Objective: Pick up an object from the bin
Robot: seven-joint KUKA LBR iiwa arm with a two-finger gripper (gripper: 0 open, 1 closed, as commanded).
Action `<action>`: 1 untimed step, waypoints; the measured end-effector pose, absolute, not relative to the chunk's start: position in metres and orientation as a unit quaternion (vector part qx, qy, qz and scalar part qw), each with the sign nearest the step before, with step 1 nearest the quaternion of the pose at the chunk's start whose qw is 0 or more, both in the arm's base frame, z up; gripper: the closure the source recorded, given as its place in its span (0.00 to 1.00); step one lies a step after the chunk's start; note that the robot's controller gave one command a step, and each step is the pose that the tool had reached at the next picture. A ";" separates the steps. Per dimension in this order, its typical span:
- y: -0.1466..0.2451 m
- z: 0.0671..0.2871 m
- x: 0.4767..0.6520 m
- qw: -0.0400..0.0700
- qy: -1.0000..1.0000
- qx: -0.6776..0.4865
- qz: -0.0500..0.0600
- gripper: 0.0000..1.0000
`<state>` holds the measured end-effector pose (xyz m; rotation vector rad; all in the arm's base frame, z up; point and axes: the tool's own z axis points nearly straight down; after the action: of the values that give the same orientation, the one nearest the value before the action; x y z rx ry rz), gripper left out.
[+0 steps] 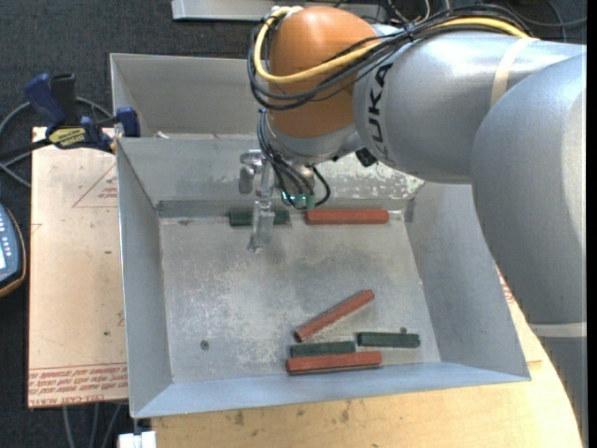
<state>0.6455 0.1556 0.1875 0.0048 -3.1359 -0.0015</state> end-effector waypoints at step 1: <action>0.090 0.067 0.597 0.004 -0.999 -0.038 0.001 0.00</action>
Offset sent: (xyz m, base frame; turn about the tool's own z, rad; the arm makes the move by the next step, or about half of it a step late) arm -0.0452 -0.0633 -0.1149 0.0752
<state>0.5975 0.0902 0.0675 -0.1197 -3.1308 0.0019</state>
